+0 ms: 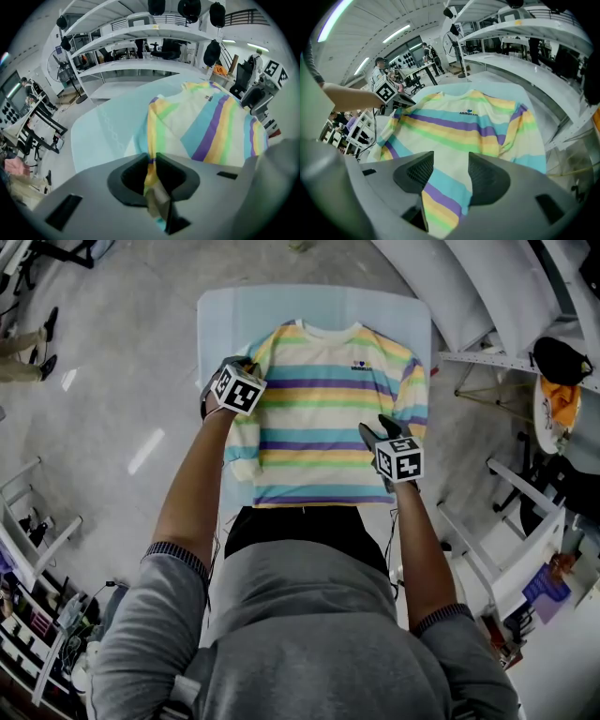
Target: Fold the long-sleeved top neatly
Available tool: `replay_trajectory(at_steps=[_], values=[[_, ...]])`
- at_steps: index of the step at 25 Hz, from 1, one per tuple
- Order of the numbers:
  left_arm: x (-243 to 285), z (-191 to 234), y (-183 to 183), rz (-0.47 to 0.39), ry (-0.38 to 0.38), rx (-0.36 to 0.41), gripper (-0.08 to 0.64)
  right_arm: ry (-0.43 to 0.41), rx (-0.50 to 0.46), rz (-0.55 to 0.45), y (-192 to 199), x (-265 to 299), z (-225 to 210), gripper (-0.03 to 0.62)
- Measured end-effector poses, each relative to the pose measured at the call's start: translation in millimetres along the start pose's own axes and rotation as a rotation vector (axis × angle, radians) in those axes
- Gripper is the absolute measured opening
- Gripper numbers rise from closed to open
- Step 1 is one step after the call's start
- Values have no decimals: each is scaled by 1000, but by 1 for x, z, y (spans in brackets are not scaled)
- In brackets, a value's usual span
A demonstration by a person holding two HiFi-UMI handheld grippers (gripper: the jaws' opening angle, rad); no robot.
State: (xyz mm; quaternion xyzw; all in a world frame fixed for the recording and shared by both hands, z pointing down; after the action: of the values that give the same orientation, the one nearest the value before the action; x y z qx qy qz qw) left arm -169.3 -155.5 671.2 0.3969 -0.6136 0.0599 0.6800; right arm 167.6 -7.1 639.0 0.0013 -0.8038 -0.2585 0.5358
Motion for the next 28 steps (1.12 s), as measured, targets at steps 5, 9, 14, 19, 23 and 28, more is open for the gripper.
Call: replay_trajectory(at_steps=[5, 9, 14, 19, 23, 28], values=[[-17, 20, -2, -51, -56, -61, 46, 3, 2, 1, 0, -1, -5, 245], [-33, 47, -9, -110, -68, -106, 46, 11, 1, 1, -5, -3, -11, 245], [-39, 79, -25, -138, -42, -110, 46, 40, 11, -8, -13, -6, -25, 245], [-12, 95, -24, -78, -42, -34, 46, 60, 22, -7, -15, -4, -35, 247], [-13, 113, -16, -20, -114, -100, 62, 67, 28, -2, -15, -4, -38, 249], [-34, 113, -2, -84, -95, -157, 75, 65, 15, 2, -15, -4, -33, 249]])
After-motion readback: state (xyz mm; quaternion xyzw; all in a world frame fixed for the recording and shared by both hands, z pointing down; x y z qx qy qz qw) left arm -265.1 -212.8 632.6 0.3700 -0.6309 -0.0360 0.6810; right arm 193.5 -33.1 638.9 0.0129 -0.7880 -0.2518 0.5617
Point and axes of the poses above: the fingertips, and each gripper's own axes: x forward along the fingers, z to its left, y out of its underside, the point moved 8 cm from there along -x, backward along the fingers, and after that the axes turned 3 degrees about -y, right-handed, at the moved point
